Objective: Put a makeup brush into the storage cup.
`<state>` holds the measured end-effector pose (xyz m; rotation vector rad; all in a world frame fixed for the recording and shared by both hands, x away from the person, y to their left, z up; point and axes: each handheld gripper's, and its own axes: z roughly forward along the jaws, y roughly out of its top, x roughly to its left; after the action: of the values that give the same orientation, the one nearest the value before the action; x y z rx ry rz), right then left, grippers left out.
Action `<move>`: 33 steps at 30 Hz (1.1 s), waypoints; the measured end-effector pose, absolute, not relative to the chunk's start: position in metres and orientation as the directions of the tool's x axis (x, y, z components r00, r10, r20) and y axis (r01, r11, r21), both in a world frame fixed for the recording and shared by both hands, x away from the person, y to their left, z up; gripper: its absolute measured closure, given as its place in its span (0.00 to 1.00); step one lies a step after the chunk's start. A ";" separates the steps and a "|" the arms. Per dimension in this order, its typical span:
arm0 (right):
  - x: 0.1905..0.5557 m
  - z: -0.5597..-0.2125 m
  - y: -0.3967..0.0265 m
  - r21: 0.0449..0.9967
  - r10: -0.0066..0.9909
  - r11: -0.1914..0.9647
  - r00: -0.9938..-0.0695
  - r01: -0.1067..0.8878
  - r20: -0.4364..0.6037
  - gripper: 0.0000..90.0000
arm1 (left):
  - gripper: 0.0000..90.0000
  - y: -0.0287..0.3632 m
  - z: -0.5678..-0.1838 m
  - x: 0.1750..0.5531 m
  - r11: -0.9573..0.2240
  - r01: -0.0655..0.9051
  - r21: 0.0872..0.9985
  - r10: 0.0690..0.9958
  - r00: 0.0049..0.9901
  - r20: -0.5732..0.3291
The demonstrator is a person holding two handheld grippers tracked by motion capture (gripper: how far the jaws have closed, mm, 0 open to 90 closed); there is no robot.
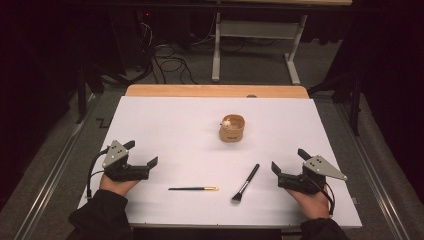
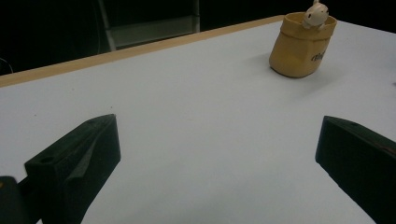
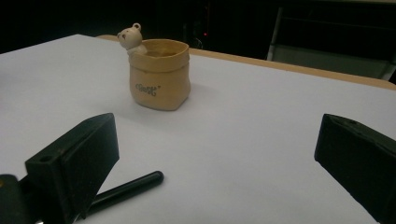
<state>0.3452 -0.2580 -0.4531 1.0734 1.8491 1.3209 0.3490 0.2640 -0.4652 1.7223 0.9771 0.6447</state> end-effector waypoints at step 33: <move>0.342 -0.454 -0.263 0.950 0.895 0.158 -0.446 0.270 -0.021 0.01 | 0.07 0.261 -0.465 0.359 -0.208 0.454 0.866 0.889 0.457 -0.026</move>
<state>0.3421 -0.2633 -0.4537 1.1085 1.8227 1.3010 0.3585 0.2612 -0.4649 1.8330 1.1380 0.6260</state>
